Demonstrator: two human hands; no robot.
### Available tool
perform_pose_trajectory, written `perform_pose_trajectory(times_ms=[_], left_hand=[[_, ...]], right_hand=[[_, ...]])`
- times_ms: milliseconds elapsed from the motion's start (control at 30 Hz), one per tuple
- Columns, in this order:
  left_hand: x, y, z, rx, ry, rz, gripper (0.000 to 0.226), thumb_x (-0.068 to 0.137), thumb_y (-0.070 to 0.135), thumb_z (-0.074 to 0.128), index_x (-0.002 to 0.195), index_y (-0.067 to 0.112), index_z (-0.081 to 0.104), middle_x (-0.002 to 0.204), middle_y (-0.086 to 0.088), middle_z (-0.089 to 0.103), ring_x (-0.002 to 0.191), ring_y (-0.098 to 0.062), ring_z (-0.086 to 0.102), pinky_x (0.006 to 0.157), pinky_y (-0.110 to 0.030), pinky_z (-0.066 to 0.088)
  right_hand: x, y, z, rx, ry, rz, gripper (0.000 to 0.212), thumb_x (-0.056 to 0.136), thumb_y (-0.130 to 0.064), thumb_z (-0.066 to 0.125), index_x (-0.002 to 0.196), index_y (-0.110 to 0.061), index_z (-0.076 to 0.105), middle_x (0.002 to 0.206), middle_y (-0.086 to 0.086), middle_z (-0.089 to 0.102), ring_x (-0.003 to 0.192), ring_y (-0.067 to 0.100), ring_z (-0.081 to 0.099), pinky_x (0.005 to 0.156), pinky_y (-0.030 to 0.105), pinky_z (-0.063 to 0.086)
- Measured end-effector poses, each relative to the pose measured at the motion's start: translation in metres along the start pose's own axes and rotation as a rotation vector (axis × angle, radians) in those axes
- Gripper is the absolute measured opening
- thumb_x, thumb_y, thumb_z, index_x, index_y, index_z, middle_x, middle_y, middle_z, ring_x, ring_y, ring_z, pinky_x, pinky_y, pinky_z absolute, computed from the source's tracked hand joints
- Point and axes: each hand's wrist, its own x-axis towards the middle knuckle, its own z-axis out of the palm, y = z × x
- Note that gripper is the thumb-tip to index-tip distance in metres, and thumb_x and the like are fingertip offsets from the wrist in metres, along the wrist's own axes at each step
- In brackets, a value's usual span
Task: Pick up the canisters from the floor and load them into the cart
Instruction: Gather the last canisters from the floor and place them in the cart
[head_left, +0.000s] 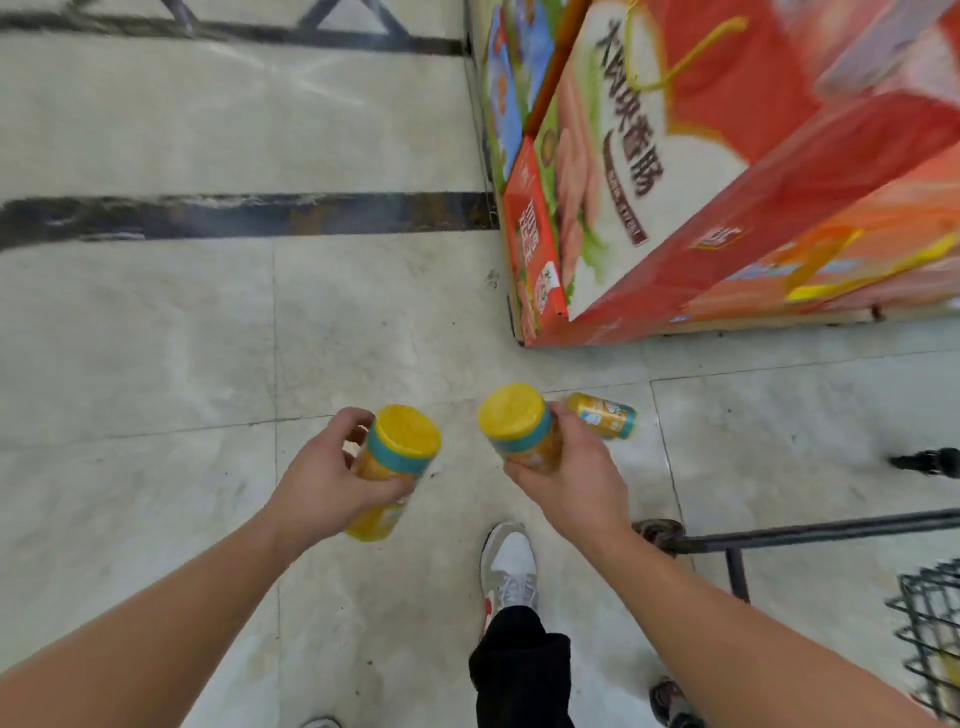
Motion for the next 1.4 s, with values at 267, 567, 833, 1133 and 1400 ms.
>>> perform_pose_trajectory(times_ms=[267,567,833,1133,1400], left_hand=[[-0.204,0.233,-0.015,-0.288,-0.1,0.148,0.055,0.05,0.048,0.076,0.098,0.032,0.056,0.1,0.004,0.066,0.08,-0.019,0.067,0.067,-0.037,0.056],[-0.353,0.369,0.131,-0.447,-0.343,0.17,0.049,0.063,0.042,0.084,0.103,0.027,0.06,0.095,0.007,0.072,0.085,-0.012,0.07,0.077,-0.048,0.059],[-0.383,0.389,0.303,-0.264,-0.341,-0.029,0.068,0.043,0.064,0.076,0.097,0.029,0.054,0.098,0.004,0.068,0.083,-0.021,0.07,0.066,-0.044,0.061],[-0.364,0.385,0.365,0.339,-0.103,0.077,0.066,0.061,0.077,0.064,0.072,0.012,0.065,0.069,-0.004,0.069,0.063,-0.026,0.068,0.066,-0.037,0.058],[-0.36,0.389,0.357,0.511,-0.05,0.11,0.093,0.061,0.08,0.063,0.111,0.007,0.035,0.087,-0.004,0.062,0.077,-0.026,0.066,0.068,-0.041,0.058]], right_hand=[[-0.19,-0.074,-0.22,0.206,0.343,-0.023,0.074,0.062,-0.061,0.072,0.129,-0.041,0.047,0.112,-0.017,0.058,0.108,0.01,0.057,0.088,0.039,0.053],[-0.333,0.028,-0.399,0.094,0.674,0.135,0.073,0.06,-0.066,0.072,0.125,-0.041,0.051,0.11,-0.015,0.058,0.109,0.01,0.057,0.092,0.04,0.051],[-0.367,0.209,-0.485,-0.088,0.615,0.396,0.082,0.068,-0.064,0.072,0.14,-0.036,0.043,0.124,-0.009,0.049,0.122,0.016,0.048,0.084,0.04,0.049],[-0.304,0.324,-0.512,-0.208,0.38,0.585,0.075,0.077,-0.072,0.061,0.131,-0.022,0.049,0.126,0.009,0.054,0.115,0.035,0.054,0.082,0.043,0.049],[-0.294,0.343,-0.506,-0.282,0.214,0.632,0.057,0.087,-0.055,0.055,0.132,-0.022,0.043,0.099,-0.001,0.057,0.088,0.023,0.057,0.063,0.031,0.043]])
